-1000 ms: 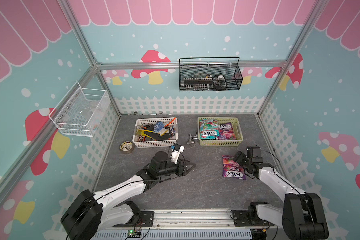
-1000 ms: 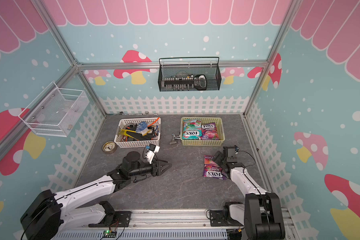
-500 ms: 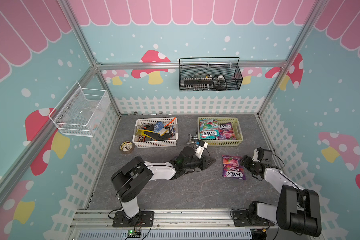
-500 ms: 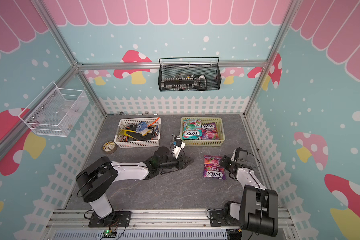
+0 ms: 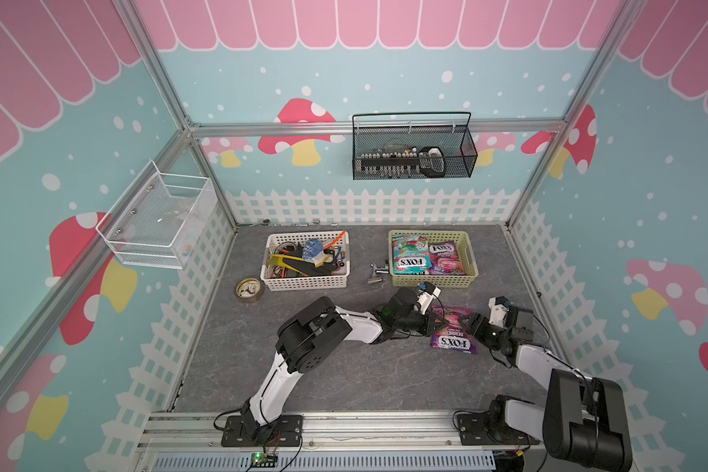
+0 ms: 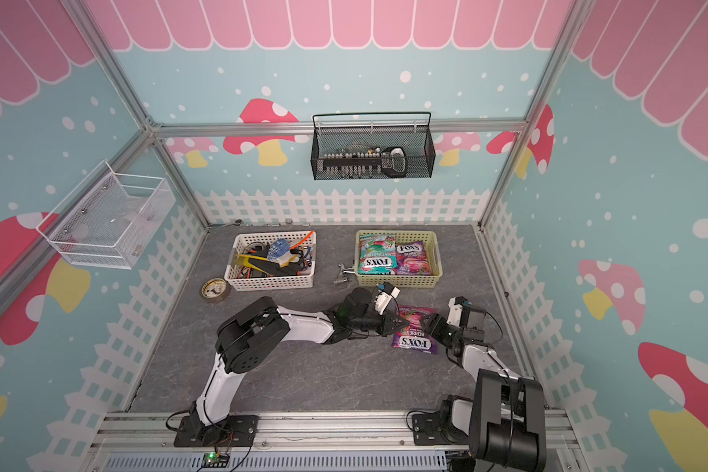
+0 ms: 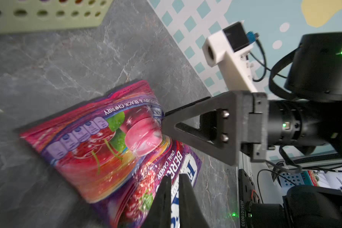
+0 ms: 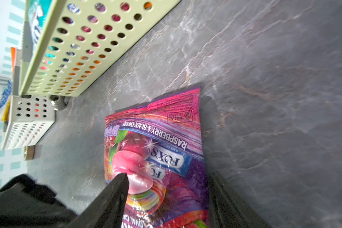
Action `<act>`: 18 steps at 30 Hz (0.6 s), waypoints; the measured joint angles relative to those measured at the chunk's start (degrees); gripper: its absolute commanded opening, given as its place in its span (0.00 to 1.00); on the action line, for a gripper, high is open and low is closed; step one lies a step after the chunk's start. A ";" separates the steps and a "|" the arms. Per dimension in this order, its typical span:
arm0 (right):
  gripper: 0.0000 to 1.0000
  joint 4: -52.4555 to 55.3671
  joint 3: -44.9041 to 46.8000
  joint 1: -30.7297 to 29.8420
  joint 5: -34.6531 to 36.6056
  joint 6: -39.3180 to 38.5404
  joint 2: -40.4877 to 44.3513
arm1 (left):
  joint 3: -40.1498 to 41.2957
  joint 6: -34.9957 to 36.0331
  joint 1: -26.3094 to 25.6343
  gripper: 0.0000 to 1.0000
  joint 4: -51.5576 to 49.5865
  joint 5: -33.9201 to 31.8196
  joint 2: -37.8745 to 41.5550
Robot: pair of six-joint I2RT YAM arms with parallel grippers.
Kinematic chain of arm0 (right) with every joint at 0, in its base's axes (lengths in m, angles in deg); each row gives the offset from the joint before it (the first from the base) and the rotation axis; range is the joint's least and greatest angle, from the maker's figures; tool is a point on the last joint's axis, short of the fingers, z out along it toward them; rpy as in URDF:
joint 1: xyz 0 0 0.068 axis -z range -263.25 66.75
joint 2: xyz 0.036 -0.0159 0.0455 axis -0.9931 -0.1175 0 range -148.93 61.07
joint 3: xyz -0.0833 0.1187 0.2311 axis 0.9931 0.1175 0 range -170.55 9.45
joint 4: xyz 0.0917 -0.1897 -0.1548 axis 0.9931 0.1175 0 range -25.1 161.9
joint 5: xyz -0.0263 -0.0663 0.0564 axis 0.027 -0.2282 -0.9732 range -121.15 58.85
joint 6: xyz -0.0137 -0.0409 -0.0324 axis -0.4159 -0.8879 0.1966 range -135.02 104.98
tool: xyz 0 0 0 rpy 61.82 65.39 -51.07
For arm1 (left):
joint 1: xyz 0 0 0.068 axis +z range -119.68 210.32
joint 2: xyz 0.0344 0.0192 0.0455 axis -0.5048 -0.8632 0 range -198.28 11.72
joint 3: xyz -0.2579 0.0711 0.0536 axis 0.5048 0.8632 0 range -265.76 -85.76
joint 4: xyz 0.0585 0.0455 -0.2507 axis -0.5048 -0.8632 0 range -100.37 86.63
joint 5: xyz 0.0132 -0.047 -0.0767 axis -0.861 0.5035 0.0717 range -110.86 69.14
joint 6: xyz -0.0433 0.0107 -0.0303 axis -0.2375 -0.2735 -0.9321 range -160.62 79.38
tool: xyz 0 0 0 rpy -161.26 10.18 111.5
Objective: Put the candies in the basket
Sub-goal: Pick up the candy at the center of the board.
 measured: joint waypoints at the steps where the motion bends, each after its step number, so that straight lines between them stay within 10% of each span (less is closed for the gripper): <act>1: 0.68 -0.13 0.20 0.00 -0.87 -0.07 0.00 | -0.66 0.00 -0.02 0.09 -0.66 0.59 -1.01; 18: 0.54 -1.97 3.17 0.04 -5.79 -1.99 0.85 | 4.55 2.64 0.17 0.07 -3.28 -1.20 0.68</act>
